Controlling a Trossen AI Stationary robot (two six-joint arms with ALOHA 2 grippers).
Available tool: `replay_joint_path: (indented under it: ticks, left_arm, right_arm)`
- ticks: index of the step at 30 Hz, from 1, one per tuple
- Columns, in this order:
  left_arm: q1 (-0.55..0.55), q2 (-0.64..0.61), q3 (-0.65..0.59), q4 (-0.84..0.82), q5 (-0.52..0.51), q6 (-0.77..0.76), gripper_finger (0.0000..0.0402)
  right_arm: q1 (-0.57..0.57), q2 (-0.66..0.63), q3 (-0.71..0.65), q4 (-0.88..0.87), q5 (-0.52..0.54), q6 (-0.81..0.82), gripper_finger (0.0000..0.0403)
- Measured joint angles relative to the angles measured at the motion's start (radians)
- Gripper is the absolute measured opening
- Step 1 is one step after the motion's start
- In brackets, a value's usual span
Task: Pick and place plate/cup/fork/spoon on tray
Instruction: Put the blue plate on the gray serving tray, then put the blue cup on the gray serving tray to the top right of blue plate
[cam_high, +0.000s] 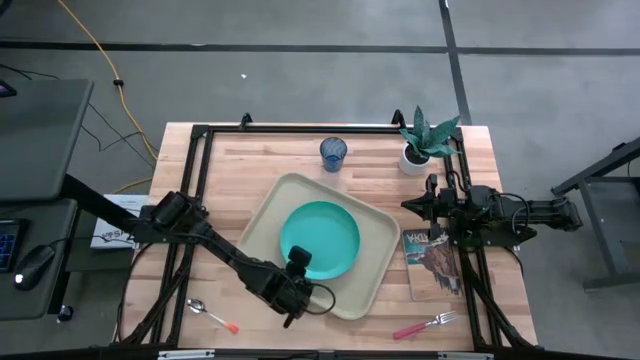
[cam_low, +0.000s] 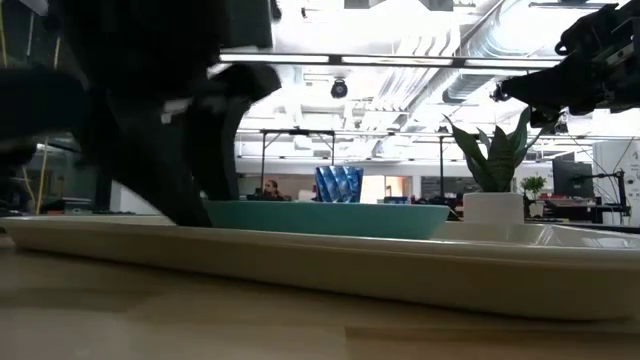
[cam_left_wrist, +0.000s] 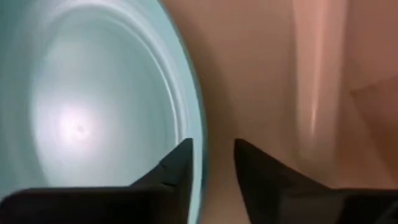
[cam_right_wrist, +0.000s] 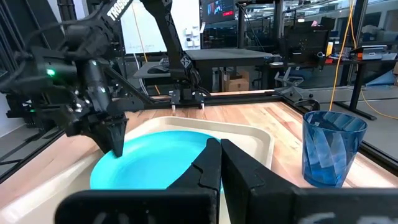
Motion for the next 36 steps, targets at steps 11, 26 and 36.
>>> replay_joint_path:
  ticks: [11,26,36]
  left_arm:
    - [-0.012,-0.143,0.243,-0.436,-0.37,-0.111,0.0176]
    - [0.358,-0.995,-0.678,0.871,0.24,0.16,0.0172]
    - [0.652,-1.128,-0.841,1.016,0.554,0.037,0.0172]
  right_arm:
    - [0.0,0.0,0.0,0.0,0.0,0.0,0.0]
    - [0.0,0.013,0.0,0.0,0.0,0.0,0.0]
    - [0.0,0.014,0.0,0.007,0.013,-0.023,0.0]
